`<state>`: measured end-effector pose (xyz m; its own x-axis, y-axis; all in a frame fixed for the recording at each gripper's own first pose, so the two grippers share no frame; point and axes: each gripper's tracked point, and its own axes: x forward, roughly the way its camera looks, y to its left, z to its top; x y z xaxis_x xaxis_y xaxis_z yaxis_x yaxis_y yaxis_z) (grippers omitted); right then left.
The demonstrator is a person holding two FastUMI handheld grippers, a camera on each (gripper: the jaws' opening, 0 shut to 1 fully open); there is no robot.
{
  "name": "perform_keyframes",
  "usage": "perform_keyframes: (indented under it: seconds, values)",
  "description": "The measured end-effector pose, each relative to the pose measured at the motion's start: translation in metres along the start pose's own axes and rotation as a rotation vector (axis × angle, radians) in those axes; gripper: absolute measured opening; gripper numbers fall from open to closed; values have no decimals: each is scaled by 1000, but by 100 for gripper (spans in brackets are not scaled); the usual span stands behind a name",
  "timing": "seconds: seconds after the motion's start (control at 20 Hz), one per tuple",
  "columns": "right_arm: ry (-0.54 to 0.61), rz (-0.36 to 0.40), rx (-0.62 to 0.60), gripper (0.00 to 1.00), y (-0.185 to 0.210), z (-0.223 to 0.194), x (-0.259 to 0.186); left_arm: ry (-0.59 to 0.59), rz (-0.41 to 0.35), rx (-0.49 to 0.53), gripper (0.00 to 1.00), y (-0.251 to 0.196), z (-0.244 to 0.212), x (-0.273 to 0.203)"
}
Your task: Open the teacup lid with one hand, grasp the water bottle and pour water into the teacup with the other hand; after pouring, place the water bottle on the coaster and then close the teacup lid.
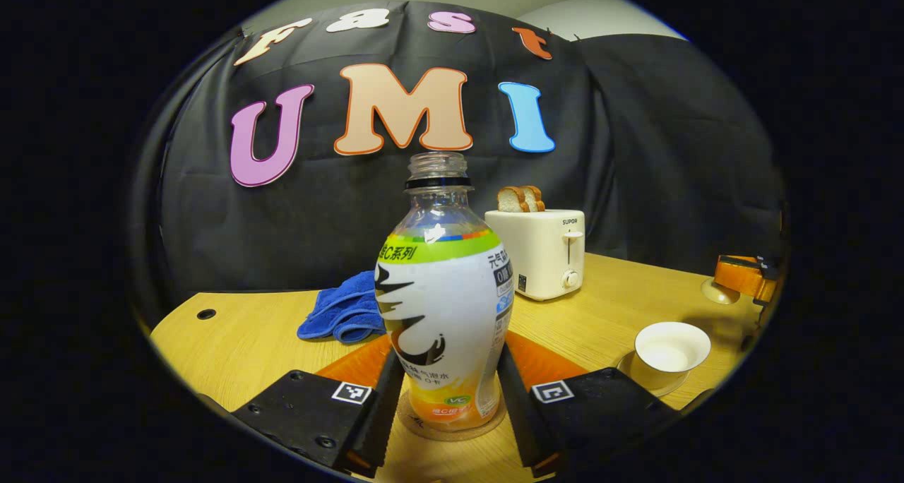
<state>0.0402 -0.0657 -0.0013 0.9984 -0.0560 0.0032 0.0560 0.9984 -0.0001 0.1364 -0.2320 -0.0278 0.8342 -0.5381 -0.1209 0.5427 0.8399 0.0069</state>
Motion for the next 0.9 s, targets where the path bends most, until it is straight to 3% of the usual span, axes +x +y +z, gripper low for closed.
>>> perform_keyframes:
  seconds: [0.05, 0.15, 0.2, 0.3, 0.65, 0.9]
  values:
    - [1, 0, 0, 35, 0, 0, 0, 3, 4, -3, 68, 1, 0, -1]
    - [1, 1, 0, 34, 0, 1, 0, -5, 3, -14, 77, 2, 0, -4]
    - [1, 5, 0, 35, 1, 0, 0, -9, 8, -18, 87, 4, 0, -5]
    - [0, 7, 0, 36, 1, 0, 0, -24, 18, -21, 94, 7, 1, -11]
    - [3, 52, 0, 35, 16, 0, 3, -128, 31, -8, 95, 8, 13, -51]
    - [7, 157, 2, 34, 50, -2, 9, -132, 73, -24, 94, 18, 7, -91]
